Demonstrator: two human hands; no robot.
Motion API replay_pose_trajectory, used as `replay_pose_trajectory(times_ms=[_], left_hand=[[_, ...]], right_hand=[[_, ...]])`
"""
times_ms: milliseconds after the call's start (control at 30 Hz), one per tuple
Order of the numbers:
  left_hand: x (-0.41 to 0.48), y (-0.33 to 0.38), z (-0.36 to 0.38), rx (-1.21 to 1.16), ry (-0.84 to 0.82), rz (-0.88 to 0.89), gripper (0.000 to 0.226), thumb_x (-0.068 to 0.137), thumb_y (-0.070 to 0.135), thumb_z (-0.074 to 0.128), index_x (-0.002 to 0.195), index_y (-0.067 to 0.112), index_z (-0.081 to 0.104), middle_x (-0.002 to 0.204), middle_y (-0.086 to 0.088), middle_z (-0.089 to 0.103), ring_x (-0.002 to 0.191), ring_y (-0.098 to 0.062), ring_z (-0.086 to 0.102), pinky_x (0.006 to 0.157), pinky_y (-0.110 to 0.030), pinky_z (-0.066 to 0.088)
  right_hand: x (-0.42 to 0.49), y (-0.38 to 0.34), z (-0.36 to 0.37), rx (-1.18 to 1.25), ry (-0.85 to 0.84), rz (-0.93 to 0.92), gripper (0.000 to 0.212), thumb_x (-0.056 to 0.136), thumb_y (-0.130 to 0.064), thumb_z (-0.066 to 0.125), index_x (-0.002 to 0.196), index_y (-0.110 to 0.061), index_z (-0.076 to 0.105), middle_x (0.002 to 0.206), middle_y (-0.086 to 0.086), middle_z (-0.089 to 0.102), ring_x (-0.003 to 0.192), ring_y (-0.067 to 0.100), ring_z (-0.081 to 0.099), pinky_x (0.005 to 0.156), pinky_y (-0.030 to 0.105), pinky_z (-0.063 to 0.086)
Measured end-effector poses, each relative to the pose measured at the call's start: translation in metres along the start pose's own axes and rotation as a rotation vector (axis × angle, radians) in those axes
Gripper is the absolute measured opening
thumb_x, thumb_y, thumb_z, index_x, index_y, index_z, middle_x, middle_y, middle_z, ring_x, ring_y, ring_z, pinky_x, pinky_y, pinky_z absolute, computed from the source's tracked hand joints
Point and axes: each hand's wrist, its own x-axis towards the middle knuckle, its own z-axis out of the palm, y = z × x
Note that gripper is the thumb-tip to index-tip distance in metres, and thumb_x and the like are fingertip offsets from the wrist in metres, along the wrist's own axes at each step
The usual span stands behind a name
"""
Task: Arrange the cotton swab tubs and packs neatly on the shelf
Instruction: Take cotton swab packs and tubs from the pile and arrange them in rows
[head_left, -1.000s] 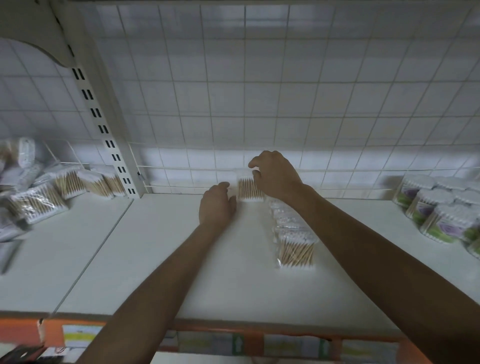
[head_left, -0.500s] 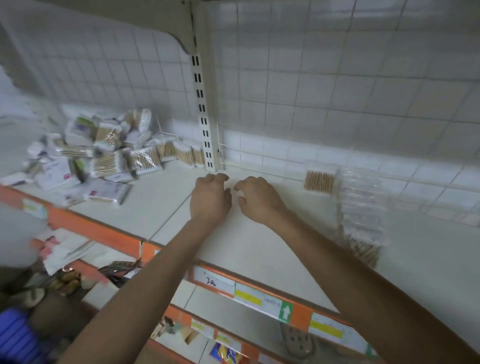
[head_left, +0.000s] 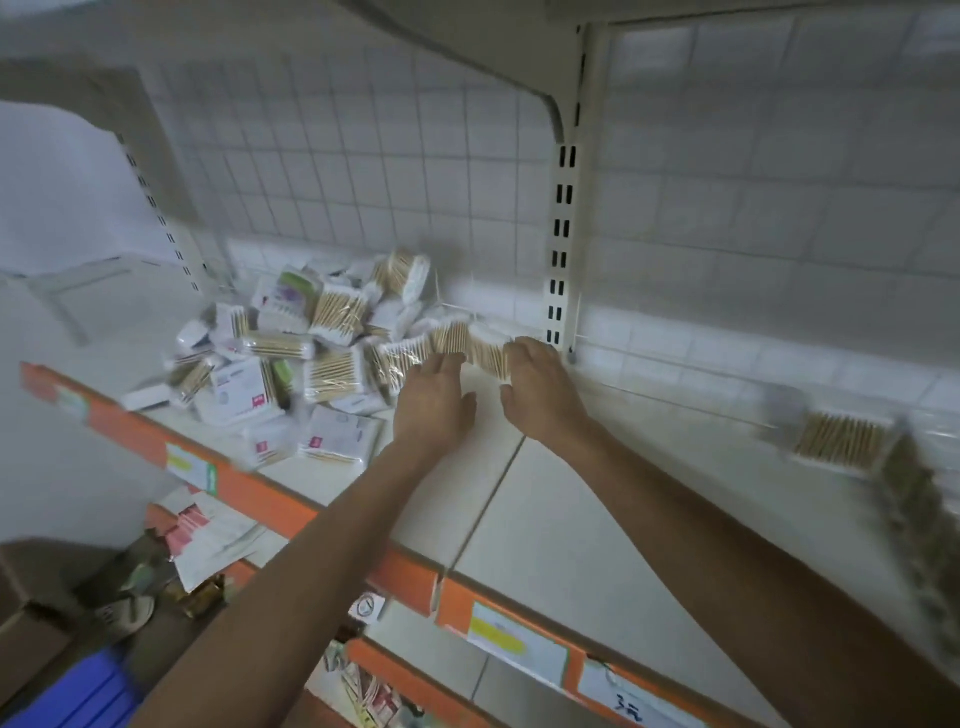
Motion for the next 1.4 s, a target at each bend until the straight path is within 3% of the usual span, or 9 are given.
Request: replay_pose_trajectory(times_ms=[133, 300, 533, 667, 767, 933, 1133, 1267, 1400], left_hand=[[0.035, -0.007, 0.005, -0.035, -0.05, 0.106, 0.06, 0.085, 0.009, 0.059, 0.14, 0.003, 0.037, 0.147, -0.016, 0.036, 0.131, -0.033, 0.041, 0.107, -0.036, 0.033], [0.063, -0.01, 0.017, -0.08, -0.175, 0.177, 0.072, 0.086, 0.003, 0.053, 0.149, 0.007, 0.018, 0.158, -0.011, 0.01, 0.144, -0.024, 0.017, 0.115, -0.034, 0.021], [0.064, -0.016, 0.025, -0.414, 0.008, 0.007, 0.04, 0.089, 0.018, 0.036, 0.111, -0.007, 0.058, 0.115, -0.022, 0.056, 0.117, -0.033, 0.043, 0.092, -0.033, 0.036], [0.06, -0.021, 0.026, -0.539, 0.086, -0.225, 0.02, 0.089, 0.014, 0.059, 0.101, -0.002, 0.061, 0.106, -0.02, 0.06, 0.106, -0.031, 0.05, 0.086, -0.028, 0.034], [0.049, -0.02, 0.027, -0.619, 0.07, -0.361, 0.039, 0.082, 0.011, 0.067, 0.117, 0.002, 0.052, 0.118, -0.016, 0.048, 0.108, -0.028, 0.048, 0.095, -0.031, 0.039], [0.032, -0.013, 0.024, -0.865, 0.091, -0.454, 0.062, 0.067, 0.023, 0.063, 0.125, 0.01, 0.046, 0.113, -0.01, 0.062, 0.102, -0.027, 0.06, 0.091, -0.044, 0.05], [0.022, 0.006, 0.014, -0.988, -0.085, -0.483, 0.033, 0.087, 0.016, 0.061, 0.118, 0.015, 0.049, 0.096, -0.006, 0.062, 0.097, -0.03, 0.064, 0.091, -0.048, 0.051], [0.01, 0.03, 0.018, -0.984, -0.23, -0.409, 0.024, 0.087, 0.013, 0.059, 0.11, 0.018, 0.055, 0.111, -0.013, 0.064, 0.095, -0.03, 0.065, 0.089, -0.048, 0.053], [-0.005, 0.06, 0.027, -1.009, -0.378, -0.291, 0.022, 0.088, 0.005, 0.056, 0.107, 0.017, 0.054, 0.1, -0.015, 0.067, 0.086, -0.03, 0.067, 0.084, -0.042, 0.055]], right_hand=[[0.028, -0.001, 0.004, 0.002, -0.009, 0.068, 0.046, 0.085, -0.003, 0.052, 0.129, -0.001, 0.041, 0.132, 0.014, 0.044, 0.126, 0.028, 0.038, 0.106, 0.031, 0.028], [0.046, -0.01, 0.012, -0.039, -0.109, 0.182, 0.06, 0.091, -0.017, 0.055, 0.141, 0.0, 0.026, 0.146, 0.02, 0.029, 0.137, 0.033, 0.024, 0.113, 0.035, 0.02], [0.05, -0.011, 0.019, -0.184, -0.033, 0.159, 0.027, 0.087, -0.005, 0.052, 0.114, -0.005, 0.05, 0.113, 0.011, 0.057, 0.114, 0.03, 0.043, 0.087, 0.032, 0.04], [0.044, -0.013, 0.027, -0.164, -0.083, 0.174, 0.036, 0.081, -0.007, 0.054, 0.117, -0.008, 0.053, 0.117, 0.011, 0.052, 0.117, 0.034, 0.04, 0.09, 0.036, 0.04], [0.034, -0.018, 0.032, -0.036, -0.091, 0.188, 0.044, 0.082, -0.006, 0.055, 0.126, -0.009, 0.048, 0.123, 0.013, 0.046, 0.113, 0.033, 0.044, 0.088, 0.035, 0.039], [0.015, -0.018, 0.025, 0.119, -0.016, 0.177, 0.039, 0.085, -0.018, 0.058, 0.122, -0.009, 0.049, 0.119, 0.012, 0.055, 0.112, 0.031, 0.049, 0.086, 0.033, 0.04], [-0.009, -0.013, -0.015, 0.378, -0.075, 0.262, 0.053, 0.089, -0.024, 0.06, 0.137, -0.015, 0.042, 0.132, 0.01, 0.053, 0.117, 0.025, 0.052, 0.093, 0.03, 0.041], [-0.03, 0.004, -0.037, 0.423, -0.167, 0.348, 0.046, 0.087, -0.026, 0.064, 0.129, -0.012, 0.051, 0.121, 0.01, 0.06, 0.098, 0.024, 0.063, 0.081, 0.031, 0.053], [-0.057, 0.033, -0.053, 0.447, -0.18, 0.498, 0.05, 0.08, -0.029, 0.073, 0.123, -0.014, 0.055, 0.114, 0.008, 0.062, 0.088, 0.024, 0.067, 0.08, 0.037, 0.056]])
